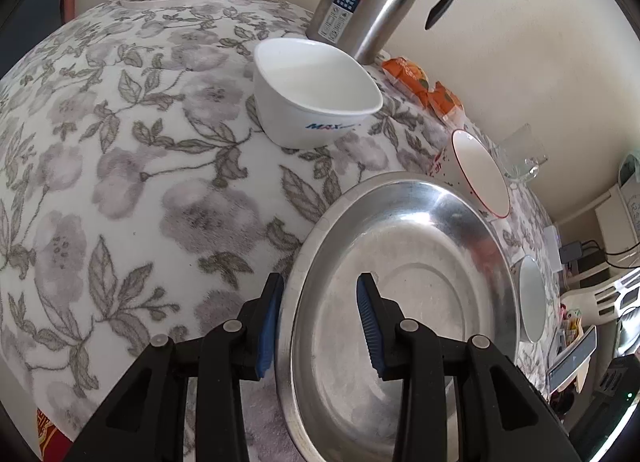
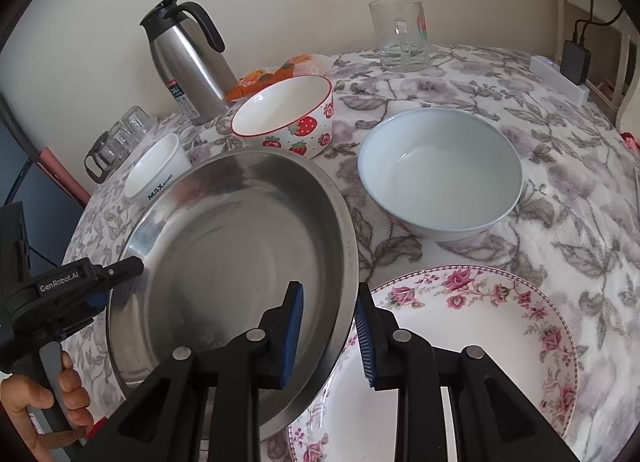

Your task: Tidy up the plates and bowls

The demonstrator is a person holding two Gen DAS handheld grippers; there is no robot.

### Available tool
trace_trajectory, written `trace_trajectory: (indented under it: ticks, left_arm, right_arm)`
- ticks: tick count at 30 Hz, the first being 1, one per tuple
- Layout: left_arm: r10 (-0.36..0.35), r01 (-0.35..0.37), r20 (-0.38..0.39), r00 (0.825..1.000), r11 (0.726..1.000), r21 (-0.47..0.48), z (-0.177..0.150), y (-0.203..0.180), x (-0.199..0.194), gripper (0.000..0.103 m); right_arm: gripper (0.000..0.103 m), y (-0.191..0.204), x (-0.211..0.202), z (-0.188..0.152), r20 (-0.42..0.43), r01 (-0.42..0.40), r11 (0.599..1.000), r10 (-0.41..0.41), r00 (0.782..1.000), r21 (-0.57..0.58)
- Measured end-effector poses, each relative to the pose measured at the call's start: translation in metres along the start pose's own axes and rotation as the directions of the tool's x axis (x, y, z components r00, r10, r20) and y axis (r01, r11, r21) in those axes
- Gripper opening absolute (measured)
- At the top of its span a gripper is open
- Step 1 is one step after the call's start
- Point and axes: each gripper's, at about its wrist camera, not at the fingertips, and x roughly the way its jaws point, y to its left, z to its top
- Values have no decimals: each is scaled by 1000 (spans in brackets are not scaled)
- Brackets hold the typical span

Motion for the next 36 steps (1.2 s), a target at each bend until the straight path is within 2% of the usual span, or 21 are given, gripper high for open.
trace_trajectory:
  ticks: [10, 18, 25, 28, 30, 32, 36]
  left_arm:
    - [-2, 2, 4, 1000, 1000, 0, 2, 0, 0, 38]
    - [22, -22, -11, 1000, 1000, -23, 5, 5, -4, 40]
    - [36, -36, 4, 999, 999, -25, 7, 4, -14, 41]
    - [43, -42, 18, 999, 999, -24, 9, 3, -20, 49]
    - [45, -44, 27, 999, 999, -18, 11, 2, -25, 51]
    - [57, -57, 33, 998, 998, -1, 11, -1, -28, 53]
    - [120, -121, 18, 993, 991, 55, 10, -11, -27, 59]
  right_arm:
    - [29, -1, 0, 0, -1, -1, 1000, 1, 1000, 4]
    - [29, -4, -4, 3, -2, 11, 1000, -11, 1000, 26]
    - [29, -1, -15, 7, 28, 25, 1000, -26, 999, 18]
    - [29, -1, -19, 9, 51, 40, 999, -41, 998, 16]
    - [32, 0, -22, 10, 60, 44, 999, -44, 997, 15]
    - [50, 2, -23, 11, 64, 53, 999, -53, 997, 13]
    - [63, 5, -20, 11, 56, 64, 998, -65, 996, 5]
